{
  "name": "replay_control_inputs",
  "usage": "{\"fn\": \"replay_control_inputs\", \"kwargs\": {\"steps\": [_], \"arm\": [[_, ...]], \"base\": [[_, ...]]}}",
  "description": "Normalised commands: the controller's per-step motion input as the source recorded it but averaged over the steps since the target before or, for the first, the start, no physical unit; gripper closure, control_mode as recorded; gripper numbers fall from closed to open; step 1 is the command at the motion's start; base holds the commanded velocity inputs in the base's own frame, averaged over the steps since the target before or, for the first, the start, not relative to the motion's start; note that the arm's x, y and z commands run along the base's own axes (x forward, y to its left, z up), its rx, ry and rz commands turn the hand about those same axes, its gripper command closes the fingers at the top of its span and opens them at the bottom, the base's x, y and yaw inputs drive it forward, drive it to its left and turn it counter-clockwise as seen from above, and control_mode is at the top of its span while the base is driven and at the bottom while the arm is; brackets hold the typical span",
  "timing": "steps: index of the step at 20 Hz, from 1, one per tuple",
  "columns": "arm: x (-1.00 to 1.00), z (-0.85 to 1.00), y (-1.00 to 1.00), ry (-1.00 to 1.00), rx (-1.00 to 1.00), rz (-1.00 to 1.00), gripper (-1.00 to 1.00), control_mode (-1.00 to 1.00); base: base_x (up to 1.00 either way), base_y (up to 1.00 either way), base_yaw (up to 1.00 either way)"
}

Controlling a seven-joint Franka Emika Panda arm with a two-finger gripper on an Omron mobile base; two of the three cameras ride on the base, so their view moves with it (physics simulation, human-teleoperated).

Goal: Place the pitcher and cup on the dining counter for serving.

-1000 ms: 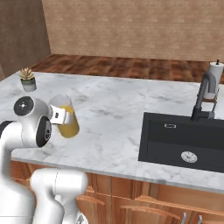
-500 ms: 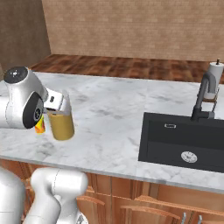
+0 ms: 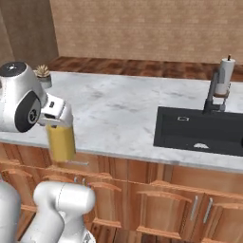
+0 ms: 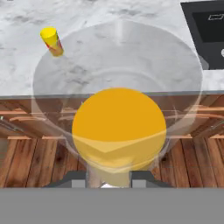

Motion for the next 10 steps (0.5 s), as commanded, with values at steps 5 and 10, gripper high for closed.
{"fn": "replay_control_inputs", "kwargs": {"steps": [5, 10], "arm": [[0.0, 0.0, 0.0, 0.0, 0.0, 0.0, 1.0, 1.0], [0.0, 0.0, 0.0, 0.0, 0.0, 0.0, 1.0, 1.0]], "base": [[-0.93, -0.2, 0.0], [-0.32, -0.9, 0.0]]}}
